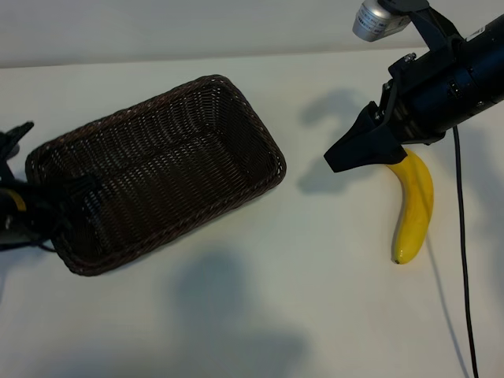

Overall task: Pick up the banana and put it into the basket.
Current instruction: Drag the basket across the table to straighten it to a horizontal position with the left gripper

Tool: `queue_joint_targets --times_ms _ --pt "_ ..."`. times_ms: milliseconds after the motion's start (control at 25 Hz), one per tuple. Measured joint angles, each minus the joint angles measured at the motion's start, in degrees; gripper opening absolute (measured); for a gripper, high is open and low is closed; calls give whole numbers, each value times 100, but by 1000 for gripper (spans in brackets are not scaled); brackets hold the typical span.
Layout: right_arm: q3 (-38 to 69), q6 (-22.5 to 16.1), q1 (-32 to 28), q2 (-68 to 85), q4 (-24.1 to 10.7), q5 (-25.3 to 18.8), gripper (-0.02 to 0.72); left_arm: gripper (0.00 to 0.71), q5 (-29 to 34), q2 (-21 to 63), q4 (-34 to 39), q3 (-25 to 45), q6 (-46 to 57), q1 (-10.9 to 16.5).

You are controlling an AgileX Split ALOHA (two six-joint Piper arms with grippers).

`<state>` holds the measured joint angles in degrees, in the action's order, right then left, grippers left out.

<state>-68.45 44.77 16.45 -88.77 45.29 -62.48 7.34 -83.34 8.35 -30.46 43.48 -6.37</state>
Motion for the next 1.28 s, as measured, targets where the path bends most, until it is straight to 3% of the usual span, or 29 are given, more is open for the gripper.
queue_joint_targets --times_ms 160,320,560,680,920,1160,1280 --pt "0 0 0 0 0 0 594 166 484 -6 -564 -470 -1050 0" --pt "0 0 0 0 0 6 594 164 966 -13 -1775 -983 -2892 85" --pt "0 0 0 0 0 6 594 164 1707 -214 -3621 -1686 -5314 909" --pt "0 0 0 0 0 6 594 164 1866 -516 -4549 -1900 -6360 1112" --pt "0 0 0 0 0 195 594 164 2158 -1383 -5983 -2275 -7854 1113" --pt "0 0 0 0 0 610 594 164 2157 -1902 -6133 -2545 -8033 1071" --pt "0 0 0 0 0 809 594 164 2157 -2024 -6133 -2710 -8043 878"
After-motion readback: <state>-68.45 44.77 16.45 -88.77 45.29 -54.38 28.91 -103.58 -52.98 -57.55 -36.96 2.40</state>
